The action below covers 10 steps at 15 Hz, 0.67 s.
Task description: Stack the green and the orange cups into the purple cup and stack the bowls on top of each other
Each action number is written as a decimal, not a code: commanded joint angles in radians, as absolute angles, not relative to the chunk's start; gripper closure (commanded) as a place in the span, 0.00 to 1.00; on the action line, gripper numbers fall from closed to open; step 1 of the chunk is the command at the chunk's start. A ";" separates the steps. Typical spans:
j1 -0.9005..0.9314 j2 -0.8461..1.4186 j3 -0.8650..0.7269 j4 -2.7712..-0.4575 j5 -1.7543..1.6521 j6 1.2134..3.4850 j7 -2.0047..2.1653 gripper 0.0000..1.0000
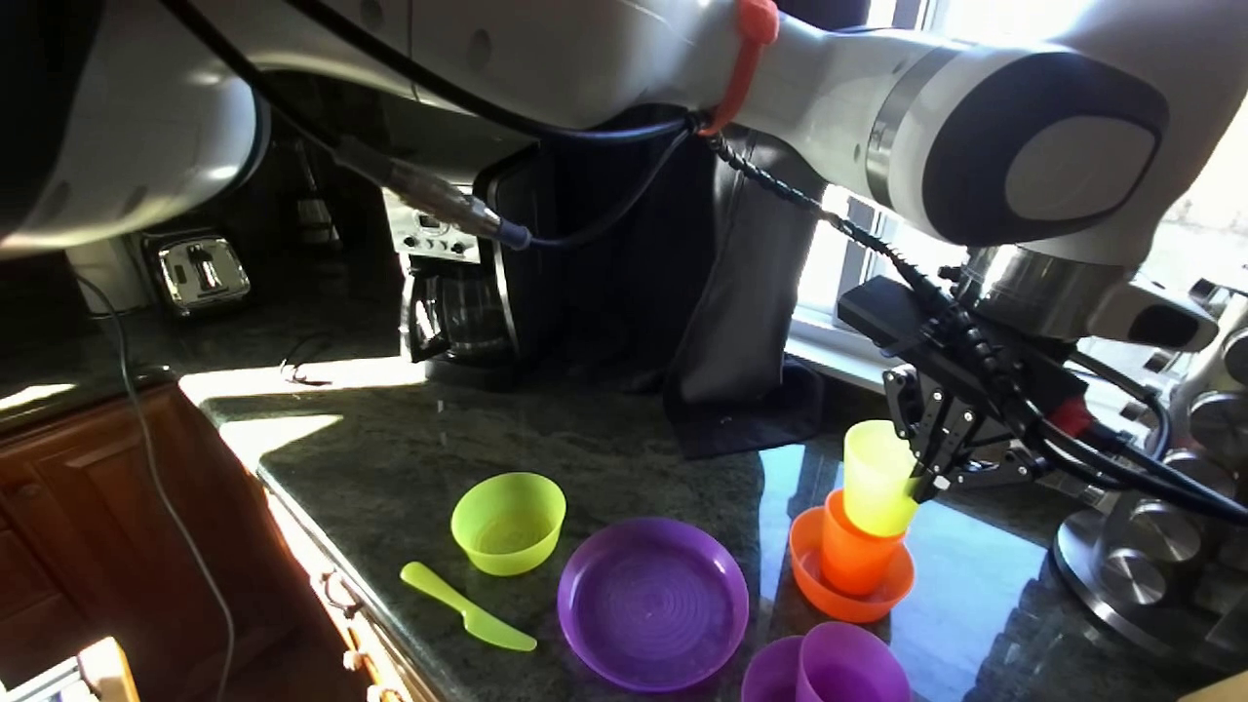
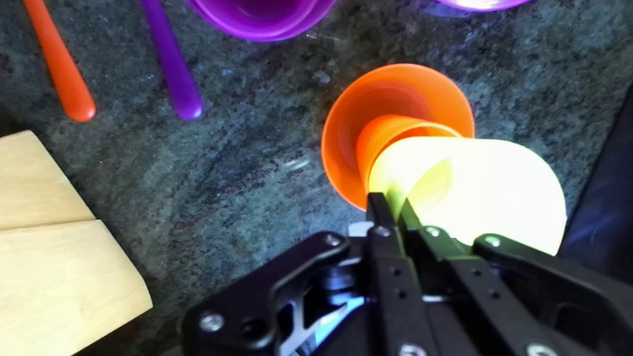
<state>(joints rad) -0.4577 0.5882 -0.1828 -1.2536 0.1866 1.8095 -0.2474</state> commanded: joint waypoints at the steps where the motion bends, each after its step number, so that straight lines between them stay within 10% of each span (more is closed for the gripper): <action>1: -0.483 0.627 -0.157 -1.186 0.214 1.758 -0.261 0.99; 10: -0.487 0.666 -0.145 -1.147 0.206 1.735 -0.261 0.99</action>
